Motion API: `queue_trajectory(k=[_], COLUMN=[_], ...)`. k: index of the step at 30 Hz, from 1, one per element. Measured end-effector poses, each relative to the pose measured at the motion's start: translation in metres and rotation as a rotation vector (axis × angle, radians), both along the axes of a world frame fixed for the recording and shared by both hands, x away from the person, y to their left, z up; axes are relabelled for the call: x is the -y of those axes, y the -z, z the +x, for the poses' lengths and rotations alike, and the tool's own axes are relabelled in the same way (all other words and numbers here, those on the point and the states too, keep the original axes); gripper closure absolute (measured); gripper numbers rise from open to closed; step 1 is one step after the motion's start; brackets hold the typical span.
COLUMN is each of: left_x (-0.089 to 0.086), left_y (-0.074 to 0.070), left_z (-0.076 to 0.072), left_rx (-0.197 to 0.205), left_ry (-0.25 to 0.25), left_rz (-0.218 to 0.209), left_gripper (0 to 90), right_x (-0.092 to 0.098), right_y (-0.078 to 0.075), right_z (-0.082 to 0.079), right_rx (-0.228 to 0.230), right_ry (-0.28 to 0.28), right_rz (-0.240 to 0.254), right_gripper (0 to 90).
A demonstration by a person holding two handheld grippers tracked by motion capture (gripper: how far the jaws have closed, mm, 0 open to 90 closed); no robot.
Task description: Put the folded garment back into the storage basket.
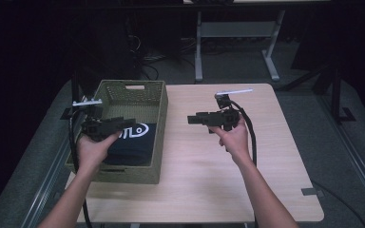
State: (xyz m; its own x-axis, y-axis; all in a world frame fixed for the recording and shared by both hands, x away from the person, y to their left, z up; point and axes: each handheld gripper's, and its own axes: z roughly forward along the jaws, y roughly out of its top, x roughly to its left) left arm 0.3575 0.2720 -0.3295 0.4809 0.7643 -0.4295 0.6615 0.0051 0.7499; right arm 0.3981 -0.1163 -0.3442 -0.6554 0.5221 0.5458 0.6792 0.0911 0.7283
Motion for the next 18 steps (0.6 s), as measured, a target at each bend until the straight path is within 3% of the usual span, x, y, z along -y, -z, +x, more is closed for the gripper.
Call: queue_trajectory(k=[18], left_x=[0.055], left_y=[-0.002], left_z=[0.001], left_rx=[0.011], left_ry=[0.074], left_rz=[0.028], left_gripper=[26.4], right_x=[0.055], right_y=[0.005], right_z=[-0.014], right_rx=[-0.004], right_ry=[0.063], right_rz=[0.014], right_gripper=[39.2])
